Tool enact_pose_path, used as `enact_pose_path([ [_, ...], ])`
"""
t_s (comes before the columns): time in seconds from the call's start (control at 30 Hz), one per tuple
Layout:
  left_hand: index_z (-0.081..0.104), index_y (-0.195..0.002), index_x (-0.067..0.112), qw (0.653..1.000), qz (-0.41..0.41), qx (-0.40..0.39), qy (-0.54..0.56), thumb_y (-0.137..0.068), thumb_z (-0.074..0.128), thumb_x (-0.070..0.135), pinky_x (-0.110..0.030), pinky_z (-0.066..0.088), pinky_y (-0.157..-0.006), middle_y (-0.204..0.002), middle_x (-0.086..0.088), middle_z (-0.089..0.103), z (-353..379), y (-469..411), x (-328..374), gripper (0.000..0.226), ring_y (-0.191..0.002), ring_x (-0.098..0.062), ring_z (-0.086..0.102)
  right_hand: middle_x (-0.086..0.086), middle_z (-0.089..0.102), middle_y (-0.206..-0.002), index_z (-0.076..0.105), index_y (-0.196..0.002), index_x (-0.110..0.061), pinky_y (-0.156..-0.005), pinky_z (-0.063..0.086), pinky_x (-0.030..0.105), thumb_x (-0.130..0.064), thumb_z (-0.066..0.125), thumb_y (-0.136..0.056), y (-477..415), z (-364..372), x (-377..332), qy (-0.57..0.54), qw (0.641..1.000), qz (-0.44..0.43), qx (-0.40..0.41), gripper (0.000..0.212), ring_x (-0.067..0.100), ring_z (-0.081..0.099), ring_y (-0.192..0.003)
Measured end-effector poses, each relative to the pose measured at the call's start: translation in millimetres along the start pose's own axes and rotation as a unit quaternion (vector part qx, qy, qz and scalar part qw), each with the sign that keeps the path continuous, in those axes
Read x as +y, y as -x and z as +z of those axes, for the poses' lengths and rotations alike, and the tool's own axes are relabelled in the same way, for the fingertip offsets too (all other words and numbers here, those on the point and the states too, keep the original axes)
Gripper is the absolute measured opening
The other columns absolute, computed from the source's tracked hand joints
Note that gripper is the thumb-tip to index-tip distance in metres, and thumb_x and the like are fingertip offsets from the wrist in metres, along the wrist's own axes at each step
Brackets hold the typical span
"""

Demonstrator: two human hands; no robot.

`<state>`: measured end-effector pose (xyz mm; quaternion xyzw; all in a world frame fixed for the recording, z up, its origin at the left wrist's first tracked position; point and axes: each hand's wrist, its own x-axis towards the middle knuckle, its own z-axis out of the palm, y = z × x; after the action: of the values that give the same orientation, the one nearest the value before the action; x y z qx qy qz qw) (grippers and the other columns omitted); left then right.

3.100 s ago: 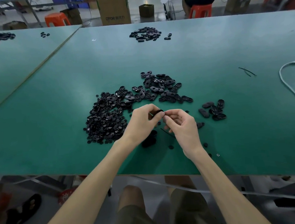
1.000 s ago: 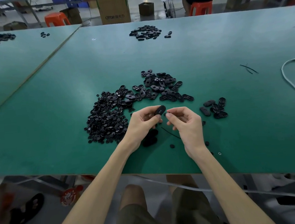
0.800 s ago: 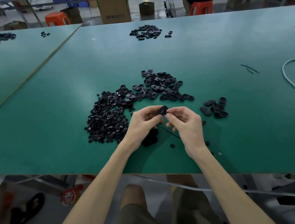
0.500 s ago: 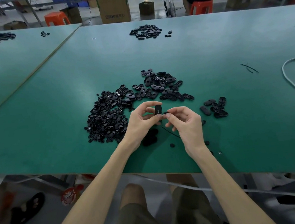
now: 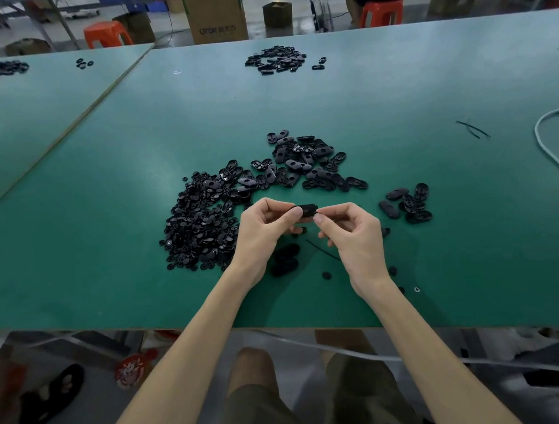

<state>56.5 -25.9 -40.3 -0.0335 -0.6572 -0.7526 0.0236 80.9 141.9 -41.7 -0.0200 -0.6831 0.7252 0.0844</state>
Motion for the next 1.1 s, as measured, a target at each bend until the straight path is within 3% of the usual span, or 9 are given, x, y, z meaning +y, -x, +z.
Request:
enact_pose_path([
  [0.3, 0.069, -0.089, 0.007, 1.0, -0.009, -0.029, -0.002, -0.082, 0.084, 0.009, -0.025, 0.059, -0.071, -0.087, -0.008, 0.077, -0.3, 0.8, 1.5, 0.017, -0.071, -0.023, 0.074, 0.0, 0.077, -0.079, 0.074, -0.091, -0.017, -0.059, 0.053, 0.024, -0.013, 0.081, -0.09, 0.2, 1.5, 0.0, 0.015, 1.0, -0.001, -0.006, 0.009, 0.012, 0.069, -0.07],
  [0.5, 0.069, -0.088, 0.008, 0.999, -0.011, -0.038, -0.002, -0.075, 0.087, 0.02, -0.024, 0.058, -0.071, -0.088, -0.011, 0.078, 0.4, 2.1, 4.5, 0.025, -0.072, -0.021, 0.074, -0.001, 0.076, -0.078, 0.073, -0.09, -0.017, -0.058, 0.052, 0.024, -0.014, 0.081, -0.09, 0.3, 1.7, -1.0, 0.028, 1.0, -0.006, 0.009, 0.009, 0.012, 0.069, -0.069],
  [0.8, 0.069, -0.08, 0.013, 0.999, -0.009, -0.034, 0.002, -0.072, 0.087, 0.018, -0.024, 0.058, -0.071, -0.089, -0.005, 0.077, 0.3, 2.1, 5.5, 0.021, -0.073, -0.02, 0.073, 0.001, 0.075, -0.075, 0.073, -0.09, -0.016, -0.057, 0.053, 0.027, -0.014, 0.079, -0.091, 0.2, 3.6, -1.5, 0.057, 0.998, -0.006, 0.005, 0.006, 0.011, 0.067, -0.064],
  [1.1, 0.066, -0.082, 0.008, 0.999, -0.009, -0.038, 0.001, -0.072, 0.085, 0.015, -0.022, 0.058, -0.071, -0.09, -0.002, 0.077, 2.6, 3.1, 5.6, 0.023, -0.073, -0.015, 0.072, -0.001, 0.076, -0.076, 0.075, -0.091, -0.014, -0.055, 0.052, 0.023, -0.012, 0.079, -0.091, 0.9, 2.3, -3.1, 0.052, 0.999, -0.005, 0.013, 0.004, 0.008, 0.066, -0.062],
])
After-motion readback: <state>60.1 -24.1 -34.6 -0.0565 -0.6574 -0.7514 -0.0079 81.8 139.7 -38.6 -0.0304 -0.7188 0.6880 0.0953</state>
